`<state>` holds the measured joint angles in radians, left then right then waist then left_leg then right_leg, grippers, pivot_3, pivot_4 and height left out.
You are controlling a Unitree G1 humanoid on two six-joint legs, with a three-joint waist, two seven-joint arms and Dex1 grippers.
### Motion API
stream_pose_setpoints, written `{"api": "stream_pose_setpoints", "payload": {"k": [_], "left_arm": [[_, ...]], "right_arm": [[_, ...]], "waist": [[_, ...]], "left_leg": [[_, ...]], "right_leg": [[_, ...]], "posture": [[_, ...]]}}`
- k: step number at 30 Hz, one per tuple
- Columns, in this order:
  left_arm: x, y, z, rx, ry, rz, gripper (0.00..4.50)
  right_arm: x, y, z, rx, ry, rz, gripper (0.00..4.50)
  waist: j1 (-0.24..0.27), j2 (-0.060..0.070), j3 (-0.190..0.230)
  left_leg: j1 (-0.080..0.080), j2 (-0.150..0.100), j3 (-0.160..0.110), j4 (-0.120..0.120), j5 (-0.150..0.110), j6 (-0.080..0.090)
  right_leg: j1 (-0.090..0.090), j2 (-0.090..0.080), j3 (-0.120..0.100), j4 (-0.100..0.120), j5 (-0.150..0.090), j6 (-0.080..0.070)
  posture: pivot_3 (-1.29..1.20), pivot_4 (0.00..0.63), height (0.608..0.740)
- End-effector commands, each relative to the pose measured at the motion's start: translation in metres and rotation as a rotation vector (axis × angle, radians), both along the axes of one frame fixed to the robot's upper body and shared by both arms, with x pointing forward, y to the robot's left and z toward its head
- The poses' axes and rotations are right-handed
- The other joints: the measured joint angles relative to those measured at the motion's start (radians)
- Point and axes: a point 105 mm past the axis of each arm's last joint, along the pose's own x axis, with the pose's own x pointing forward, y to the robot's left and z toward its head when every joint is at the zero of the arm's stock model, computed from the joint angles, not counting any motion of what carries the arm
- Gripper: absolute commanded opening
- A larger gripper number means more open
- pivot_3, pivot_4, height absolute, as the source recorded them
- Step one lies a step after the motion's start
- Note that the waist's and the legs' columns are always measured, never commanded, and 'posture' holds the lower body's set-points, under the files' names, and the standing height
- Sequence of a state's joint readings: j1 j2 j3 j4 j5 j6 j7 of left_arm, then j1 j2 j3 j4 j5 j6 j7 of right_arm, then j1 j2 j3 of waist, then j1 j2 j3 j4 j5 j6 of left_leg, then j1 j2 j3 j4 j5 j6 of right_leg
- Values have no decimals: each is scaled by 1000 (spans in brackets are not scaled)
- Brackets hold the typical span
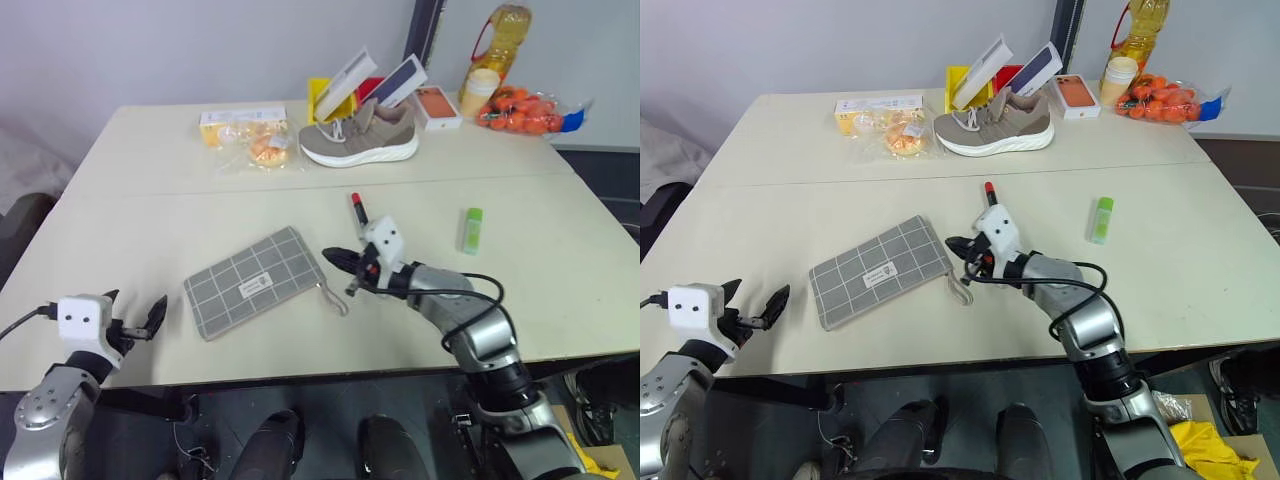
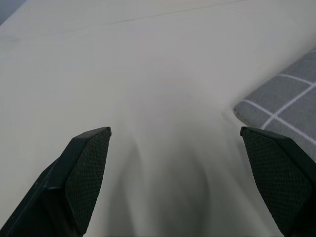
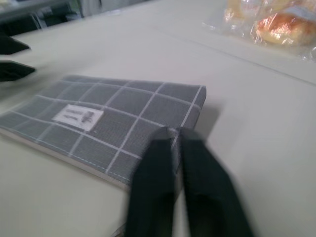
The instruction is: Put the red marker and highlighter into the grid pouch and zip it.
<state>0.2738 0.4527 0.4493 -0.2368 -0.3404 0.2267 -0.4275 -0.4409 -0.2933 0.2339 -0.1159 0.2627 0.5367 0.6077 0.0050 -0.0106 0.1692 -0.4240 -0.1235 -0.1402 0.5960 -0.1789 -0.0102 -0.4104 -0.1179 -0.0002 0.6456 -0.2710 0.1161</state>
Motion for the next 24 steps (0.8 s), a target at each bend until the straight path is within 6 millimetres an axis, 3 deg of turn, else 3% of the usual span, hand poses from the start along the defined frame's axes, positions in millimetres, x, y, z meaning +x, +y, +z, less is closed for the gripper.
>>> {"api": "stream_pose_setpoints", "payload": {"k": [1, 4, 8, 12, 19, 24], "left_arm": [[-3, 2, 12, 72, -25, -35, 4500], [-5, 3, 11, 114, -1, -63, 4500], [-11, 3, 10, 158, 23, -110, 4500], [-15, -2, 8, 244, 50, -184, 4500], [-7, -25, 3, 645, 4, -483, 4500], [1, -36, 0, 762, -67, -631, 4500]], "right_arm": [[4, 26, -11, -58, 14, 22, 20], [8, 38, -29, -118, 57, 14, 20], [21, 39, -41, -73, 172, -100, 20], [20, 43, -39, -13, 221, -103, 20], [24, 43, -38, 13, 238, -129, 20], [24, 46, -38, 12, 233, -128, 20]], "waist": [[-1, 0, 0], [-5, 0, 0], [-12, 0, 0], [-16, 0, 0], [-16, 1, 0], [-17, 1, 0]], "left_leg": [[0, 0, 0, 0, 0, 0], [0, 1, 0, 0, 0, 0], [1, 0, 0, 0, 0, 0], [2, 0, -1, -1, -1, -2], [4, 0, 0, -3, -1, -2], [4, 0, 0, -4, -1, -2]], "right_leg": [[0, 0, 0, 1, 0, 0], [-1, 1, 0, 1, 0, 0], [-3, 1, 0, 1, 0, 0], [-3, 1, 0, 1, 0, 0], [-3, 1, 0, 1, 0, -1], [-3, 1, 0, 1, 0, 0]], "posture": [[0, 150, 740], [0, 150, 740], [0, 150, 740], [0, 150, 740], [0, 150, 740], [0, 150, 740]]}}
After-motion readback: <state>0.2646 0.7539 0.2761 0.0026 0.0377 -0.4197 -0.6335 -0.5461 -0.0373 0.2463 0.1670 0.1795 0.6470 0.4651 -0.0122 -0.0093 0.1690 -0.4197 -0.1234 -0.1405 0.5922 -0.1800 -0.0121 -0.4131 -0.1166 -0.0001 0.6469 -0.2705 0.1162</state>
